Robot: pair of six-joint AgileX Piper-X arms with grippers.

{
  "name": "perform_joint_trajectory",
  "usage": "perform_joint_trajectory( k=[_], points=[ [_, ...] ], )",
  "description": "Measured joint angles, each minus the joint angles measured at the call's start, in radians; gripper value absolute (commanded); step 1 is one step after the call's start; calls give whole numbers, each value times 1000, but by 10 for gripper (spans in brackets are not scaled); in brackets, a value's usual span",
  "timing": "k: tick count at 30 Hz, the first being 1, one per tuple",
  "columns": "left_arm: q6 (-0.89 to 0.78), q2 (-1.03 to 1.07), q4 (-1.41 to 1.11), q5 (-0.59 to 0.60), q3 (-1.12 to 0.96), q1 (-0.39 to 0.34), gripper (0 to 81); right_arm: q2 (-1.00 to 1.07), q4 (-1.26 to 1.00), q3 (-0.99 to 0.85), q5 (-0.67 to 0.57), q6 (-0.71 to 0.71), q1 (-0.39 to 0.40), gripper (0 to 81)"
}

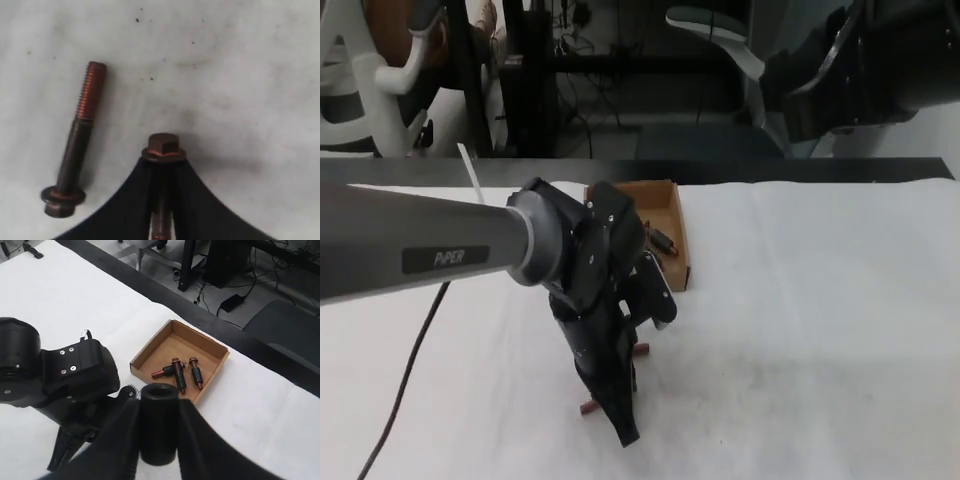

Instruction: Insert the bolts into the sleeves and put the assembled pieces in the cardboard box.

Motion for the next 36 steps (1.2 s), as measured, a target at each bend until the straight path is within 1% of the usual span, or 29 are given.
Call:
perform_joint_trajectory(
  k=[3,6,9,13,15,19,21,25,27,29,33,35,36],
  points=[
    [-74,-67,-12,68,14,2,18,0,0,4,30,-37,0,0],
    [-158,-186,-93,92,25,7,18,-13,-23,33,48,-52,-3,0],
    [-246,-345,-195,99,58,23,18,-52,-60,99,48,-52,-17,0],
    [-350,-557,-316,100,152,43,18,-137,-156,216,58,-38,-44,0],
    [-391,-661,-376,89,210,49,18,-211,-231,320,63,-5,-55,0],
    [-469,-850,-504,59,359,48,18,-292,-301,437,61,42,-52,6],
    [-537,-976,-621,51,440,48,18,-307,-312,493,58,63,-36,6],
    [-647,-1142,-839,41,577,48,18,-306,-362,567,53,72,32,6],
    [-682,-1196,-909,25,634,48,18,-306,-429,598,52,72,77,6],
    [-710,-1237,-975,10,693,48,18,-306,-547,656,63,72,142,6],
    [-791,-1247,-1030,2,762,41,18,-289,-765,766,159,62,261,6],
    [-808,-1243,-1062,-10,791,17,18,-260,-854,806,210,49,311,6],
    [-814,-1239,-1078,-26,806,-8,18,-233,-893,829,238,40,340,6]
  ],
)
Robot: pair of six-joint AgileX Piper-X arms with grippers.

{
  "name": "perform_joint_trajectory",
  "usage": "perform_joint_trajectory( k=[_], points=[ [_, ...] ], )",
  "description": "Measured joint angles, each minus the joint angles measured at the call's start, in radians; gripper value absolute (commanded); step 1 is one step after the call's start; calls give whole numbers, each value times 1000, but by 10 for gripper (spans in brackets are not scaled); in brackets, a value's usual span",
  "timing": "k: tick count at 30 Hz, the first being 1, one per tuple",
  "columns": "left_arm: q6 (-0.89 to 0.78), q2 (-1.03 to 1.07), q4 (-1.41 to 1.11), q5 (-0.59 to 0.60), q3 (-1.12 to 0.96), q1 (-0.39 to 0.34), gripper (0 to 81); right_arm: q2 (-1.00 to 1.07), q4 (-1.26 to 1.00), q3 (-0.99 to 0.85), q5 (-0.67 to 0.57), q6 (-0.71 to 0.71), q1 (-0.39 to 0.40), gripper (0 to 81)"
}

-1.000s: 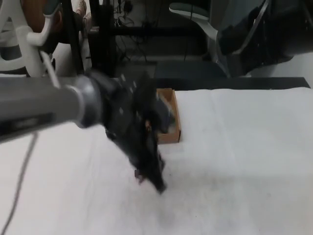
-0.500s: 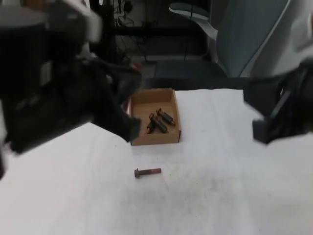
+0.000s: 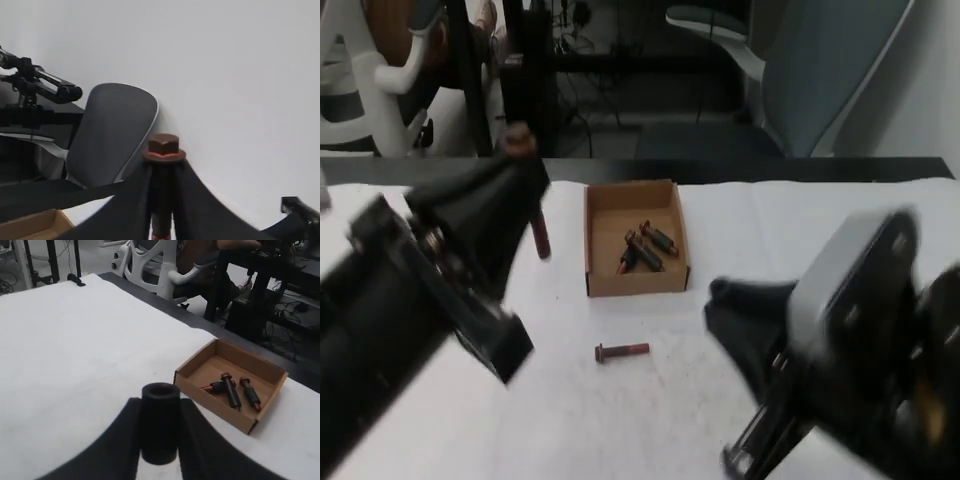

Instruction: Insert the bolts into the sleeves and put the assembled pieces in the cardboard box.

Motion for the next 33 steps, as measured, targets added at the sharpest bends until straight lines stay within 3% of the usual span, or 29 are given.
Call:
perform_joint_trajectory(
  k=[6,13,33],
  points=[
    [28,3,-40,-129,15,-175,18,145,-143,28,34,-1,84,6],
    [80,22,-110,-332,15,-337,18,240,-380,30,42,26,113,6],
    [58,135,-239,-360,15,-353,18,249,-560,30,15,31,158,6]
  ],
)
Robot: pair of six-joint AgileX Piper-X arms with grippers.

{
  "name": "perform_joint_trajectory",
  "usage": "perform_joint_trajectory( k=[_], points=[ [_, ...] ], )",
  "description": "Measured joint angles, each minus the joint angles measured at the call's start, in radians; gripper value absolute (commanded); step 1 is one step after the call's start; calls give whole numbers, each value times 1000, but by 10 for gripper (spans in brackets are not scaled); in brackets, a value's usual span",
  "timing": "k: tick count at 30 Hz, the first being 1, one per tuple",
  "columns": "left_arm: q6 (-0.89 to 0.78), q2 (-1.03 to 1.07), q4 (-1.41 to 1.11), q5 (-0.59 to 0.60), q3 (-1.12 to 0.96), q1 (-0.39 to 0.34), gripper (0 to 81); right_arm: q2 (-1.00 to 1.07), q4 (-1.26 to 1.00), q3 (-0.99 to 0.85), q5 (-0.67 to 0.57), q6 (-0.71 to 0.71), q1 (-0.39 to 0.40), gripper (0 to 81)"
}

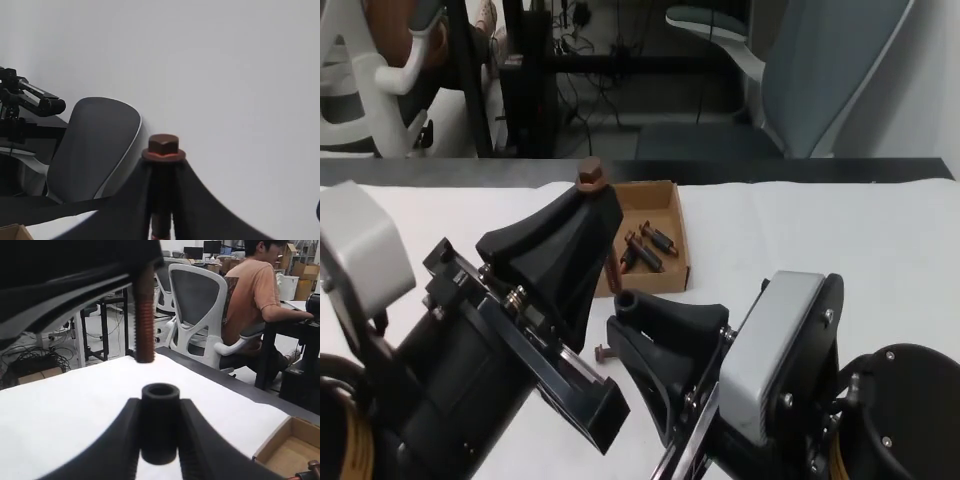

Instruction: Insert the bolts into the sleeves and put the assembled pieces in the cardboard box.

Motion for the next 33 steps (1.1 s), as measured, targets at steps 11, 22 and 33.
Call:
perform_joint_trajectory(
  k=[11,22,33],
  points=[
    [0,0,20,0,0,0,18,0,0,0,-48,1,0,6],
    [0,0,85,56,0,3,18,0,4,2,-48,1,0,6],
    [6,0,128,103,0,8,18,0,23,5,-38,1,0,6]
  ],
)
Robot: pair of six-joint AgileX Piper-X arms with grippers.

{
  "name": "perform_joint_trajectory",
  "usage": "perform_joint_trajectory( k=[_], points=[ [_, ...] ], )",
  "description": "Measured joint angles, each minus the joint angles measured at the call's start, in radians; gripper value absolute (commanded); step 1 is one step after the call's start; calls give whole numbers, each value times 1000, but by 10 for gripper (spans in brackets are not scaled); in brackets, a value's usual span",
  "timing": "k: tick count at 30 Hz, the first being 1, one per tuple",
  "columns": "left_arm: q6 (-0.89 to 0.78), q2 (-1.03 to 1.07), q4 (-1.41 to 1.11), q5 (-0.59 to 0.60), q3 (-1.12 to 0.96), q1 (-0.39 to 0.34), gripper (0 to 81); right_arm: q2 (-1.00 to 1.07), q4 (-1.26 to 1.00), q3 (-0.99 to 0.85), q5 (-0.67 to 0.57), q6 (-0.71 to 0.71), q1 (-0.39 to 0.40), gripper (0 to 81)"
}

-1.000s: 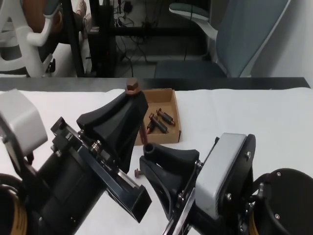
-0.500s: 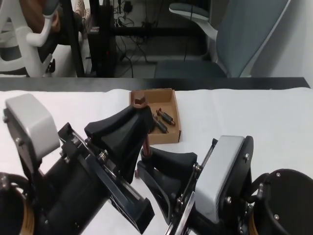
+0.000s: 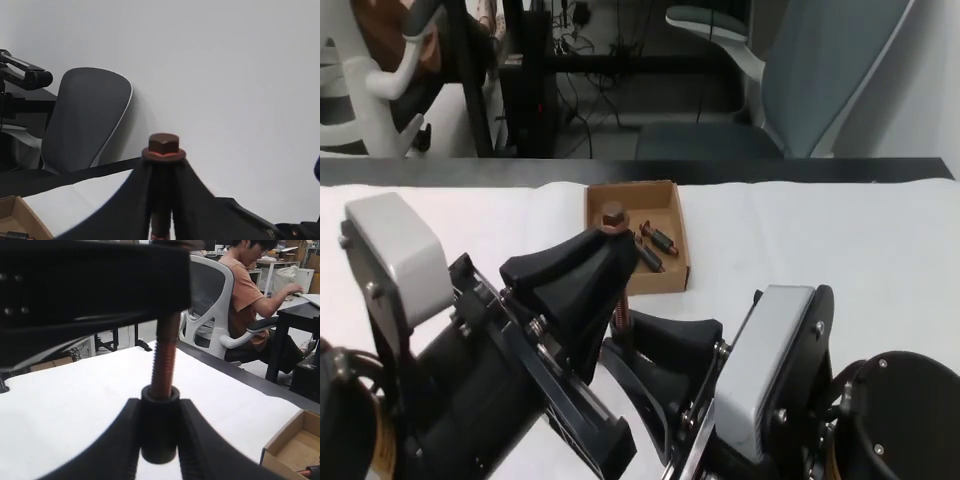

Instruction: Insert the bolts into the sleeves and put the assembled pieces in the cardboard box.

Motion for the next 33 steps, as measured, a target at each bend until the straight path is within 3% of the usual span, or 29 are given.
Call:
perform_joint_trajectory(
  k=[24,26,29,33],
  points=[
    [128,0,37,16,0,-1,13,0,-15,0,-10,58,2,6],
    [131,0,46,16,0,-1,112,0,-15,0,-10,60,2,6],
    [131,0,56,16,0,-1,337,0,-15,0,-10,60,2,6],
    [133,0,64,12,0,-1,570,0,-23,0,-10,60,2,6]
  ],
)
